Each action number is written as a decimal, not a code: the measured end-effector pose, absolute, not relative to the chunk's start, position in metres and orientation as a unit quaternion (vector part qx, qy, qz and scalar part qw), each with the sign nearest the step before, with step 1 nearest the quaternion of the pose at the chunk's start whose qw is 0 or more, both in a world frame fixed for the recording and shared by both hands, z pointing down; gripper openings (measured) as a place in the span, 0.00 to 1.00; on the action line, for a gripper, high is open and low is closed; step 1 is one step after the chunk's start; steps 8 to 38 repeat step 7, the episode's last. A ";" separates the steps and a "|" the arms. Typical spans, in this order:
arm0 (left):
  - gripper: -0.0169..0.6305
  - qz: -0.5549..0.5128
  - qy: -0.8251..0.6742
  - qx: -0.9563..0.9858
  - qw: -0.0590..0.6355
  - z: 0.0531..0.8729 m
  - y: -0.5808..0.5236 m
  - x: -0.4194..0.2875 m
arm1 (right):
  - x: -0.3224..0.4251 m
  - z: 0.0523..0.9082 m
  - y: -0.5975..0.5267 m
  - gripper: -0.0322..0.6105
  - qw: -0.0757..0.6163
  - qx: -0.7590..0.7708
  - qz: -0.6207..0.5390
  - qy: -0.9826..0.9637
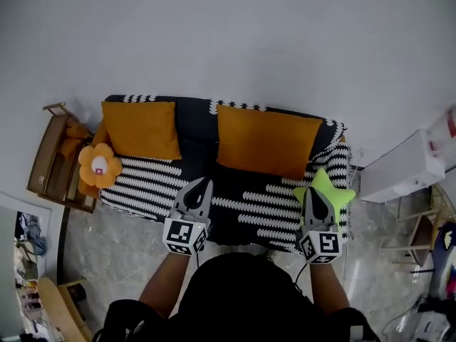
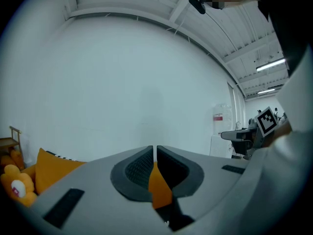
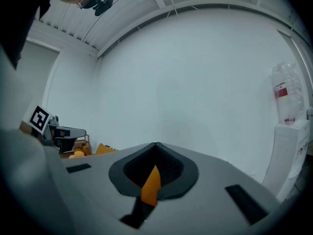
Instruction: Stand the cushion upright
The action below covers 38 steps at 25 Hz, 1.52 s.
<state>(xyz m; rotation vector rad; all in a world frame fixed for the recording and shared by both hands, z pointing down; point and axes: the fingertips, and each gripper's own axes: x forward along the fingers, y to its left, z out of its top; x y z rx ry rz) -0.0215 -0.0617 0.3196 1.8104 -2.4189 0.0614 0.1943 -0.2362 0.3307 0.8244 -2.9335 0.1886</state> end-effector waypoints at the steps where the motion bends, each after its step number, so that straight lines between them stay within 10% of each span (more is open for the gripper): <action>1: 0.08 0.019 -0.799 0.598 0.061 0.320 -0.063 -0.021 | 0.197 0.332 -0.237 0.09 0.046 0.272 0.061 -0.959; 38: 0.08 0.017 -0.798 0.599 0.068 0.324 -0.068 -0.014 | 0.205 0.335 -0.239 0.09 0.060 0.270 0.051 -0.960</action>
